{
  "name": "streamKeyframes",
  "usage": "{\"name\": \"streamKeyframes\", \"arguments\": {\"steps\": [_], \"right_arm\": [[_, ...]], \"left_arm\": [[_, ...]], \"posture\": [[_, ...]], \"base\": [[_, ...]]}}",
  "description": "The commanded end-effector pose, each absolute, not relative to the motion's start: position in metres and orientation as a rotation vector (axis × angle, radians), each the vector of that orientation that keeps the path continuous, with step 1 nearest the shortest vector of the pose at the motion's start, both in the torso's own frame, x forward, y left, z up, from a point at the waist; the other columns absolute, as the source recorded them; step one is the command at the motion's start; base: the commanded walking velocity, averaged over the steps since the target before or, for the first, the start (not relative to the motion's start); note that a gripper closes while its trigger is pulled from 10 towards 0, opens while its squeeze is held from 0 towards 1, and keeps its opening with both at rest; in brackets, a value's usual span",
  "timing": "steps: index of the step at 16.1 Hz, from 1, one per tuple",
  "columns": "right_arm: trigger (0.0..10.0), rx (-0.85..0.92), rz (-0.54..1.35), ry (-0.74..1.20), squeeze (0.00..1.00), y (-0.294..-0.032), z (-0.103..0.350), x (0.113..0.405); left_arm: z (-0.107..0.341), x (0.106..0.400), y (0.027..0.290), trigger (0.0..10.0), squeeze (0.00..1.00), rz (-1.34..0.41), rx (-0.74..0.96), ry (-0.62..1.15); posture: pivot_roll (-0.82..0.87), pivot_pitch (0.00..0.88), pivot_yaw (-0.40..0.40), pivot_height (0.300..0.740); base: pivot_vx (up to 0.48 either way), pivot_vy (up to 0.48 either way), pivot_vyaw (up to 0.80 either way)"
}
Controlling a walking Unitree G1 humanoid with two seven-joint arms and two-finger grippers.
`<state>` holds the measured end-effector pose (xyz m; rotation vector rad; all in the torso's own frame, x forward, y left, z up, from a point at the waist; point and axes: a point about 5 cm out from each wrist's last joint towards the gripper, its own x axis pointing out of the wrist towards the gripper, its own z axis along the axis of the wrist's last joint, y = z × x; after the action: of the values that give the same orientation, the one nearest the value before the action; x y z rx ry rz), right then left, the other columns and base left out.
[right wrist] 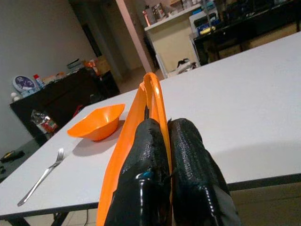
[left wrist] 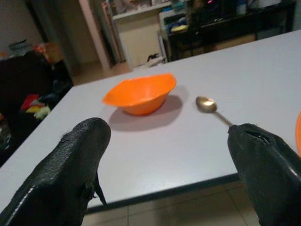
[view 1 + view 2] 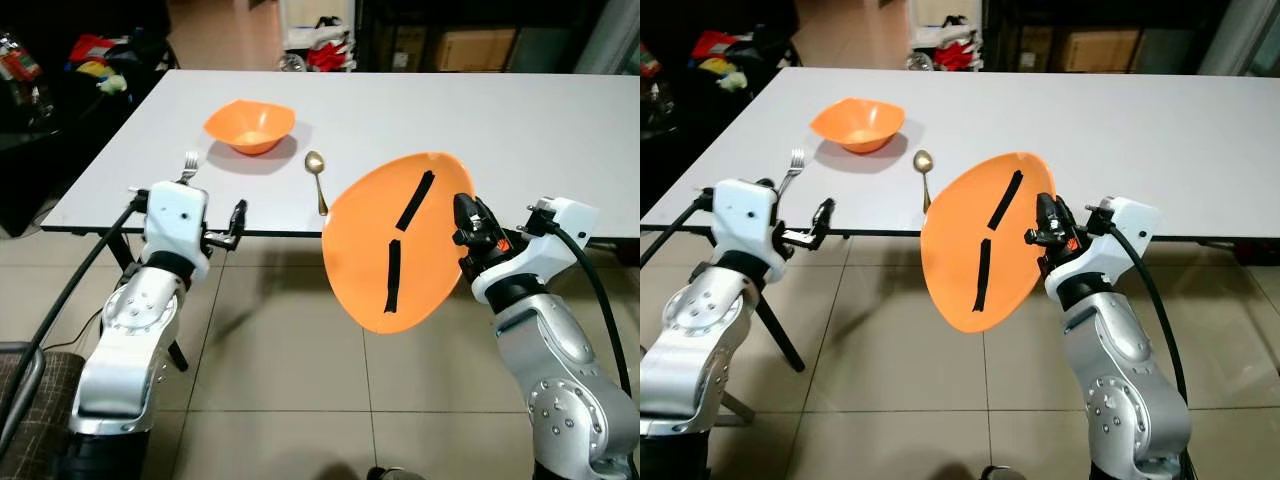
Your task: Setting the table
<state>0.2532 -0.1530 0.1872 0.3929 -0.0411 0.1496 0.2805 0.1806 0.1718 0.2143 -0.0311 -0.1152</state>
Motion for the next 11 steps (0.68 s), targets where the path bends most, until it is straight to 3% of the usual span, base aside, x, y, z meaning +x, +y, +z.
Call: {"name": "streamKeyframes", "arguments": {"steps": [1, 3, 6, 11], "right_arm": [[10.0, 0.411, 0.212, -0.083, 0.00, -0.147, 0.198, 0.257], [10.0, 0.361, 0.251, -0.064, 0.00, -0.143, 0.196, 0.262], [10.0, 0.348, 0.266, -0.049, 0.00, -0.138, 0.194, 0.270], [10.0, 0.442, 0.342, -0.007, 0.00, -0.134, 0.189, 0.273]], "left_arm": [[0.173, 0.279, 0.182, 10.0, 0.00, -0.103, 0.186, -0.040], [0.172, 0.277, 0.183, 10.0, 0.00, -0.094, 0.172, -0.038], [0.172, 0.276, 0.185, 10.0, 0.00, -0.084, 0.165, -0.039], [0.170, 0.276, 0.196, 10.0, 0.00, -0.063, 0.183, -0.027]], "posture": [[0.05, 0.000, 0.026, 0.740], [0.06, 0.000, 0.018, 0.740], [0.07, 0.000, 0.008, 0.740], [0.07, 0.000, 0.017, 0.740]], "base": [[0.000, 0.000, 0.00], [0.322, 0.000, 0.00], [0.371, 0.000, 0.80], [0.413, 0.000, 0.00]]}}
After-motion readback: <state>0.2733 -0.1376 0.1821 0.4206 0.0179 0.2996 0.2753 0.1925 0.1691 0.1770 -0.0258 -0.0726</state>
